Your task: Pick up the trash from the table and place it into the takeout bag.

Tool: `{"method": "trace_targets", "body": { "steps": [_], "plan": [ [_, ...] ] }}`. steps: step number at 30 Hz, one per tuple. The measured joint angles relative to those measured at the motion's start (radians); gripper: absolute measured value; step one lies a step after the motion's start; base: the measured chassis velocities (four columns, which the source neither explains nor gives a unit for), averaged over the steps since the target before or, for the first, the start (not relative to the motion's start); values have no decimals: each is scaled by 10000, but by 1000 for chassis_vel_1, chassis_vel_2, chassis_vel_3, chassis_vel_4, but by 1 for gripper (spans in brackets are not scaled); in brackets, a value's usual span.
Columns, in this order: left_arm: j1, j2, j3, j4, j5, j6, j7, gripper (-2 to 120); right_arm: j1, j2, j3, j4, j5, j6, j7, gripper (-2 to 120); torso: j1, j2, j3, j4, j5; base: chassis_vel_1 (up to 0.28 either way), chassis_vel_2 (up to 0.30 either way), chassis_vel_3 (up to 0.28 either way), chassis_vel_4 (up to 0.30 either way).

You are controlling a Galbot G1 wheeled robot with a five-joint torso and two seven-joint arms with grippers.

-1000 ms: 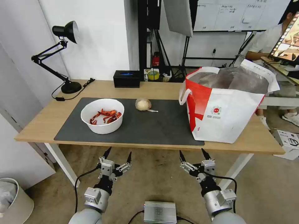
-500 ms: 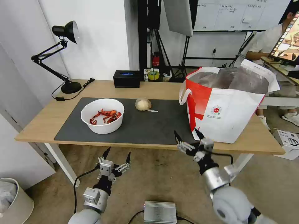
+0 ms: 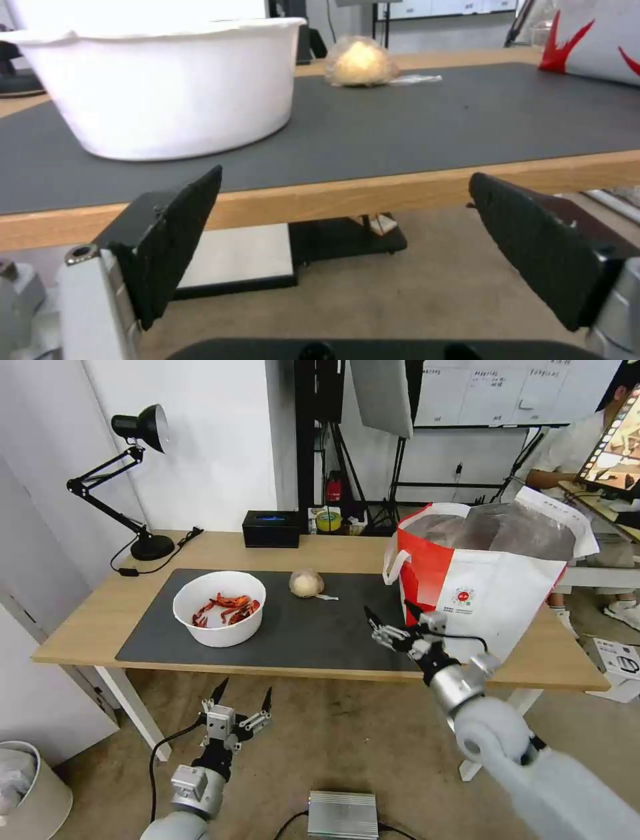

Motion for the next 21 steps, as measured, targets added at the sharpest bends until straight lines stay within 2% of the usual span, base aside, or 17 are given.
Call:
{"method": "trace_targets", "body": {
  "steps": [2,5,8,11,13,18,21],
  "plan": [
    [90,-38,-101,-10,1,-13,-4,100,616,203,-502,-489,29,-137,19,100,0,0,0,-1,-2,0,0,0,0],
    [144,-77,-155,-10,6,-31,-5,100,933,364,-733,-739,55,-244,50,100,1,0,0,-1,-1,0,0,0,0],
    [268,-207,-273,-11,35,-72,-7,100,2001,857,-1381,-1471,190,-711,232,100,0,0,0,0,-3,0,0,0,0],
    [272,-218,-297,-11,37,-72,-7,100,2319,1011,-1572,-1690,204,-835,336,100,0,0,0,-1,-4,0,0,0,0],
    [241,-186,-556,3,-82,-73,-46,100,3770,1831,-2358,-3060,106,-1363,742,100,0,0,0,-1,-4,0,0,0,0],
    [327,-211,-674,-21,-106,-73,-48,100,4471,2346,-2687,-3993,132,-1565,759,100,-1,1,-1,-1,-3,0,0,0,0],
    [404,-268,-753,-54,-107,-86,-49,100,5100,2974,-2899,-5023,189,-1830,749,100,-1,1,-1,0,-3,0,0,0,0]
  ]
}}
